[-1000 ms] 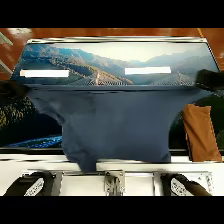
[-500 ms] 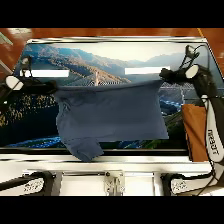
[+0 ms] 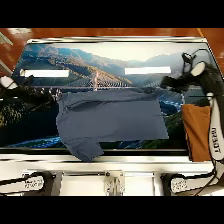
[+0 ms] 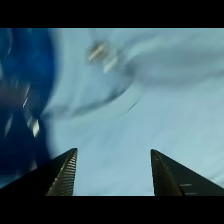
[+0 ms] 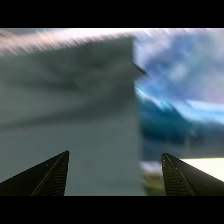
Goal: Fold the shirts.
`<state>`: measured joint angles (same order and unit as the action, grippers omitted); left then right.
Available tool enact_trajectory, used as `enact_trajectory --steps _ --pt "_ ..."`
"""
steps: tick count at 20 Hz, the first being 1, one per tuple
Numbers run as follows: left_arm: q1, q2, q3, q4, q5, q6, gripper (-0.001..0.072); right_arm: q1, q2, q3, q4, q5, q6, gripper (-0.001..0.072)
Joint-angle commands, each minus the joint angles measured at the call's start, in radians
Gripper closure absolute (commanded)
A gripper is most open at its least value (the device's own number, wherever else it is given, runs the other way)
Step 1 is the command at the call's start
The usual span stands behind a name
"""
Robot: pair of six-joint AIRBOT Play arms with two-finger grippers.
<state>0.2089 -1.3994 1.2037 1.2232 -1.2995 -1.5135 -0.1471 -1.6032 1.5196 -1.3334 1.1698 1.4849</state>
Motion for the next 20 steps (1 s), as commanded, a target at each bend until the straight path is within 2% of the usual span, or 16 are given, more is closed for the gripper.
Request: enact_trajectory --steps 1,4,7,9,15,17,18,19,20 --pt "0.135 0.139 -0.158 0.014 -0.207 0.093 0.0162 -0.163 0.056 0.007 -0.096 0.401 -0.071 0.0025" --pt "0.198 0.255 -0.468 -0.074 -0.104 0.172 0.018 -0.33 0.084 -0.086 0.08 0.428 -0.059 0.0025" --pt "0.2 0.259 -0.65 -0.203 0.04 0.224 0.018 -0.381 0.084 -0.163 0.134 0.427 -0.061 0.0025" --pt "0.199 0.248 -0.705 -0.278 0.13 0.233 0.018 -0.378 0.084 -0.191 0.133 0.4 -0.062 0.0025" --pt "0.122 0.164 -0.718 -0.317 0.203 0.264 0.0188 -0.373 0.06 -0.203 0.132 0.35 -0.076 0.0025" --pt "0.098 0.153 -0.718 -0.354 0.256 0.261 0.0327 -0.373 0.044 -0.203 0.132 0.364 -0.078 0.0025" --pt "0.087 0.15 -0.718 -0.377 0.275 0.261 0.0333 -0.373 0.034 -0.203 0.13 0.377 -0.085 0.0025" --pt "0.079 0.146 -0.717 -0.389 0.285 0.261 0.0375 -0.373 0.022 -0.206 0.129 0.386 -0.098 0.0024" --pt "0.071 0.145 -0.718 -0.39 0.286 0.261 0.0546 -0.373 0.011 -0.221 0.129 0.394 -0.121 0.0024"
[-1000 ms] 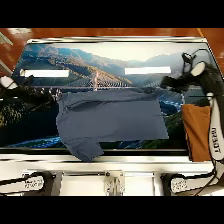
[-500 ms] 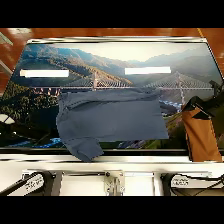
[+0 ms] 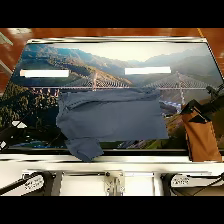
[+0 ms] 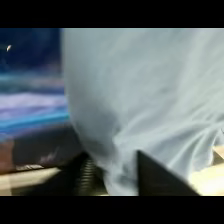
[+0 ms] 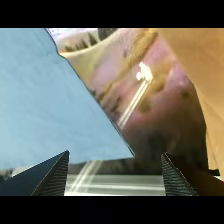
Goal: Fold the shirts.
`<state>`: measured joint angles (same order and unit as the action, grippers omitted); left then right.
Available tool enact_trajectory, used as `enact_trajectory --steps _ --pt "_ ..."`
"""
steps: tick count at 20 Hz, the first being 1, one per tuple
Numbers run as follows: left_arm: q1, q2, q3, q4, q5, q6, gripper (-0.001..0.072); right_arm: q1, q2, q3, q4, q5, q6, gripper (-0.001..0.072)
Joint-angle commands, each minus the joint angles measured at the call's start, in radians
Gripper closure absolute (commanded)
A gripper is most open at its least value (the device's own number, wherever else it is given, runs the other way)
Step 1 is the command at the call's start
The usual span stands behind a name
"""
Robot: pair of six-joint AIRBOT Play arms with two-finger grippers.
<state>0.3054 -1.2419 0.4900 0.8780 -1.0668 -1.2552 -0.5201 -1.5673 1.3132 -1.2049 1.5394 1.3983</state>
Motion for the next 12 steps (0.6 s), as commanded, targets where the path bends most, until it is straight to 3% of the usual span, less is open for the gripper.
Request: enact_trajectory --steps 1,2,12 --pt "-0.028 -0.012 -0.004 -0.045 0.05 0.003 0.0632 -0.001 -0.037 -0.034 0.0 0.036 -0.048 0.0024" --pt "-0.027 -0.011 -0.003 -0.048 0.038 0.008 0.0669 0.0 -0.047 -0.056 0.0 0.039 -0.049 0.0024" --pt "-0.026 0.042 -0.003 -0.048 -0.015 0.017 0.0671 0.116 -0.122 -0.248 0.021 -0.081 -0.072 0.0025"
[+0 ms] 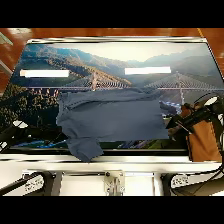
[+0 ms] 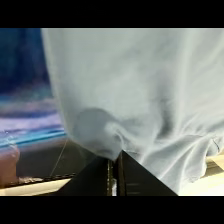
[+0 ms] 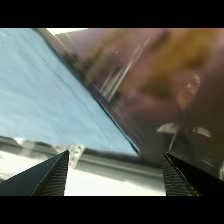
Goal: Fold the shirts.
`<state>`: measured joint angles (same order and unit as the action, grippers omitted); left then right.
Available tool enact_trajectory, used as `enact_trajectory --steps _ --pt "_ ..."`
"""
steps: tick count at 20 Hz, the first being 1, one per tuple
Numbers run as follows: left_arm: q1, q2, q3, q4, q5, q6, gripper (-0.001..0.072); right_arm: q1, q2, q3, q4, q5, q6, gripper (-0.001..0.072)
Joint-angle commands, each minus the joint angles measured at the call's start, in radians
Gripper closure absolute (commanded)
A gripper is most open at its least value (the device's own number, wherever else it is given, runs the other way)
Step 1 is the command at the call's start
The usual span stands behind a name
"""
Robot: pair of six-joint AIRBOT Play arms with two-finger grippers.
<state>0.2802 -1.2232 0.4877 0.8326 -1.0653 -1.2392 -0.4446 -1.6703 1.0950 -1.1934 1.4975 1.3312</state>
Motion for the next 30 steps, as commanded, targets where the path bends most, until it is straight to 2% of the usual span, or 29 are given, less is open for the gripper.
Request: enact_trajectory --steps 1,3,5,6,7,8,12,14,17,20,22,24,30 --pt "0.0 0.035 0.002 -0.002 -0.017 0.0 0.0671 0.056 -0.028 -0.031 0.013 -0.037 -0.001 0.0025" --pt "0.0 0.055 0.015 -0.003 -0.018 -0.003 0.0671 0.097 -0.049 -0.033 0.014 -0.035 0.003 0.0026" --pt "0.0 0.066 0.045 -0.003 -0.031 -0.003 0.0671 0.142 -0.066 -0.034 0.014 -0.037 0.003 0.0161" --pt "0.0 0.066 0.064 -0.003 -0.045 -0.003 0.0671 0.166 -0.067 -0.033 0.015 -0.036 -0.001 0.026" --pt "0.0 0.066 0.086 -0.002 -0.057 -0.003 0.0671 0.188 -0.06 -0.032 0.019 -0.035 -0.006 0.0467" --pt "0.0 0.068 0.112 -0.002 -0.068 -0.003 0.0672 0.203 -0.043 -0.032 0.026 -0.035 -0.016 0.0642" --pt "0.0 0.162 0.329 0.008 -0.077 -0.003 0.0673 0.203 0.136 0.091 0.139 -0.02 -0.117 0.0646" --pt "0.0 0.245 0.531 0.008 -0.077 -0.003 0.0673 0.203 0.266 0.26 0.185 -0.027 -0.142 0.0646" --pt "0.0 0.356 0.92 0.0 -0.059 -0.003 0.0671 0.203 0.459 0.593 0.216 -0.122 -0.14 0.0645" --pt "0.0 0.438 1.283 0.003 0.023 -0.021 0.0671 0.203 0.641 0.862 0.124 -0.317 -0.087 0.0645" --pt "0.0 0.48 1.435 0.062 0.042 -0.121 0.0672 0.203 0.76 0.933 -0.006 -0.402 0.018 0.0646" --pt "0.0 0.528 1.501 0.142 0.01 -0.196 0.0672 0.203 0.856 0.939 -0.095 -0.36 0.066 0.0646" --pt "0.0 0.631 1.506 0.307 -0.23 -0.205 0.0671 0.203 0.991 0.939 -0.195 -0.103 0.071 0.0645"
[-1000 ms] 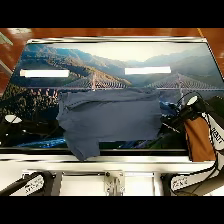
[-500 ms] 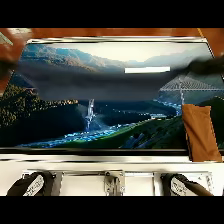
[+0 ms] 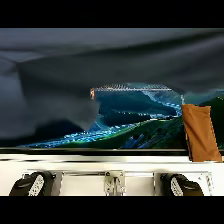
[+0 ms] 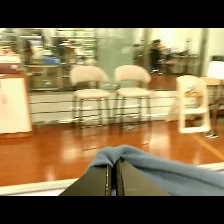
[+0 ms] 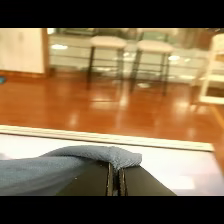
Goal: Fold the shirts.
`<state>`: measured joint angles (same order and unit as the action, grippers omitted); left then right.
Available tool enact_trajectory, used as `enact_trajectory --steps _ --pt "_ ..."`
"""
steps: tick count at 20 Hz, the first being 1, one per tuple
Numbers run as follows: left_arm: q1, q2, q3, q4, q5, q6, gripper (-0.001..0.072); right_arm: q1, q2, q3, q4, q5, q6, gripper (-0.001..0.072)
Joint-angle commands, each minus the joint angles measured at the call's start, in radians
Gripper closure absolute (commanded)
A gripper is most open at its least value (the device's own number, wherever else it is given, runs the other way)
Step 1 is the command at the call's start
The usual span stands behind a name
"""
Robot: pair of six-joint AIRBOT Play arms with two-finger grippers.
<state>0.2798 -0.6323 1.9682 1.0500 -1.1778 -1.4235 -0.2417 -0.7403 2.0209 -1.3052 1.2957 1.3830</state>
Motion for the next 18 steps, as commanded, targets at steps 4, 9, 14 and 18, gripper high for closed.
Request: enact_trajectory --steps 4,9,14,18 --pt "0.0 0.041 0.005 0.107 -0.217 0.001 0.0671 0.0 0.038 0.005 -0.144 0.26 0.02 0.0645" --pt "0.0 0.041 -0.182 0.104 -0.278 -0.058 0.0671 0.0 -0.097 -0.144 -0.132 0.56 0.113 0.0645" --pt "0.0 0.008 -0.639 0.093 -0.22 -0.059 0.0671 0.001 -0.192 -0.565 -0.111 0.326 0.121 0.0645" --pt "-0.002 -0.183 -0.911 -0.053 0.137 0.01 0.0671 0.002 -0.405 -0.693 0.011 -0.053 0.105 0.0646"
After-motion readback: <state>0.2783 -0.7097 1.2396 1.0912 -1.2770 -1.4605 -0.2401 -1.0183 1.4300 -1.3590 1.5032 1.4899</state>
